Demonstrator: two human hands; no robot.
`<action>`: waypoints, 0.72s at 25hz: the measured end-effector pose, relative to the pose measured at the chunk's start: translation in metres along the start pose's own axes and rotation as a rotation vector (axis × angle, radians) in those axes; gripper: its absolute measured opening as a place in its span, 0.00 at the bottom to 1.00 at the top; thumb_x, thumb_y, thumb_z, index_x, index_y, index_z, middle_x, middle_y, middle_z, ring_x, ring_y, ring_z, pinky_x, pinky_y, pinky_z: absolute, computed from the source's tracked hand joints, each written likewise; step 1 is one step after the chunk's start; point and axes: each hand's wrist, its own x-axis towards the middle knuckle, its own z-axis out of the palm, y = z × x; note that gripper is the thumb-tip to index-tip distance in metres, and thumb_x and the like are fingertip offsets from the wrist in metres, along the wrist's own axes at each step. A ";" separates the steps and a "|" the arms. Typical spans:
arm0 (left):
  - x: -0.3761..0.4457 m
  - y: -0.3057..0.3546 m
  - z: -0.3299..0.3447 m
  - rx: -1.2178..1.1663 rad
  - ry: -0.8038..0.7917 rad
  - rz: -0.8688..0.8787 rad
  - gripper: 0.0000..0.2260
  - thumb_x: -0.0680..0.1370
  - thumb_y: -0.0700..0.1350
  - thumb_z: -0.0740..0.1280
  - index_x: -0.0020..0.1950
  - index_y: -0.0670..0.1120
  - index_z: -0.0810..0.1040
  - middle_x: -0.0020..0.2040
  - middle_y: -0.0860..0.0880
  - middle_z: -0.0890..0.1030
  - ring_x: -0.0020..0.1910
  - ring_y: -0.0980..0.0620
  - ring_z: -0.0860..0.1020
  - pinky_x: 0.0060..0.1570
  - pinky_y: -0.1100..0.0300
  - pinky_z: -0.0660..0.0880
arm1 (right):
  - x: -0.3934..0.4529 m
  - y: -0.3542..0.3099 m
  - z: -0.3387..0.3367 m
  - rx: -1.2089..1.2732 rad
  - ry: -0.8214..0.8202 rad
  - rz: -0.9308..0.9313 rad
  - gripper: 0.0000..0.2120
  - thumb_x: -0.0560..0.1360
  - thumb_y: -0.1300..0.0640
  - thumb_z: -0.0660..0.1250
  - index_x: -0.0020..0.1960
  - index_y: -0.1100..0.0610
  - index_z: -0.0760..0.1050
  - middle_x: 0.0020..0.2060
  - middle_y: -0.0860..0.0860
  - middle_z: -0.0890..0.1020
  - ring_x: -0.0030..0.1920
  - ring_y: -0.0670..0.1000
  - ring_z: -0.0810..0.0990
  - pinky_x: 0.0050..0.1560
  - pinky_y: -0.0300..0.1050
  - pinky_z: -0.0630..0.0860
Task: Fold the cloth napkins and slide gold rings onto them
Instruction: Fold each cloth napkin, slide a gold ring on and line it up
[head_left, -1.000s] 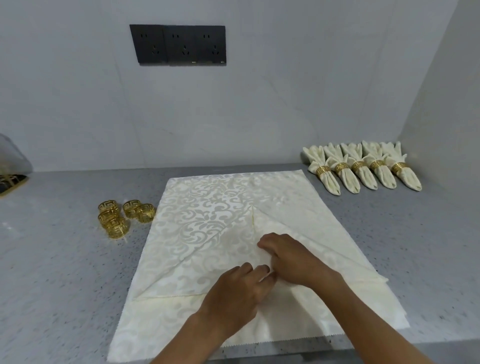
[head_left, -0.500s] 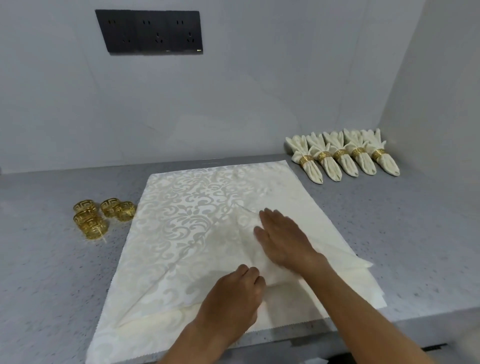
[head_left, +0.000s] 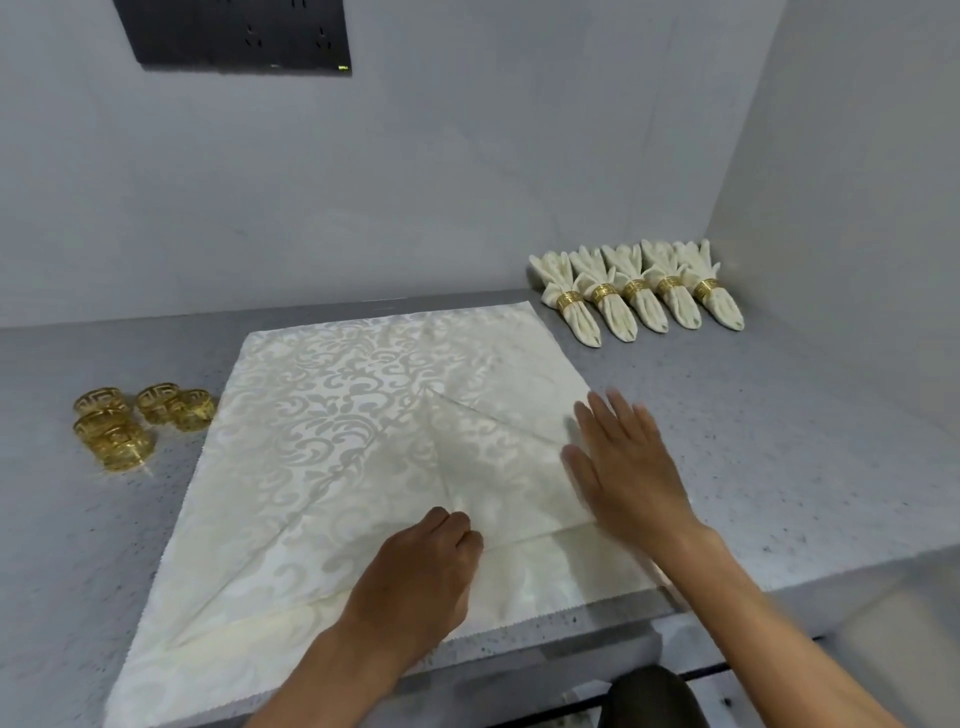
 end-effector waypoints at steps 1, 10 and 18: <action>0.000 0.000 0.000 0.014 0.004 0.005 0.08 0.59 0.37 0.71 0.34 0.48 0.77 0.33 0.52 0.75 0.32 0.53 0.74 0.25 0.62 0.71 | 0.013 -0.017 -0.004 0.067 0.086 -0.074 0.31 0.81 0.43 0.40 0.78 0.57 0.59 0.78 0.53 0.58 0.79 0.55 0.51 0.77 0.50 0.45; 0.000 0.003 -0.004 0.086 -0.069 0.042 0.04 0.62 0.42 0.65 0.33 0.49 0.78 0.33 0.51 0.76 0.33 0.54 0.73 0.30 0.64 0.72 | 0.049 -0.098 0.021 0.431 0.040 -0.265 0.10 0.79 0.53 0.62 0.59 0.49 0.77 0.51 0.44 0.77 0.49 0.44 0.74 0.45 0.38 0.66; -0.011 -0.020 -0.045 -0.427 0.046 -0.159 0.05 0.77 0.46 0.64 0.44 0.51 0.79 0.40 0.56 0.80 0.41 0.57 0.76 0.42 0.60 0.76 | 0.002 -0.096 0.007 0.640 -0.182 -0.240 0.17 0.79 0.43 0.59 0.39 0.53 0.75 0.40 0.46 0.76 0.40 0.46 0.75 0.44 0.47 0.72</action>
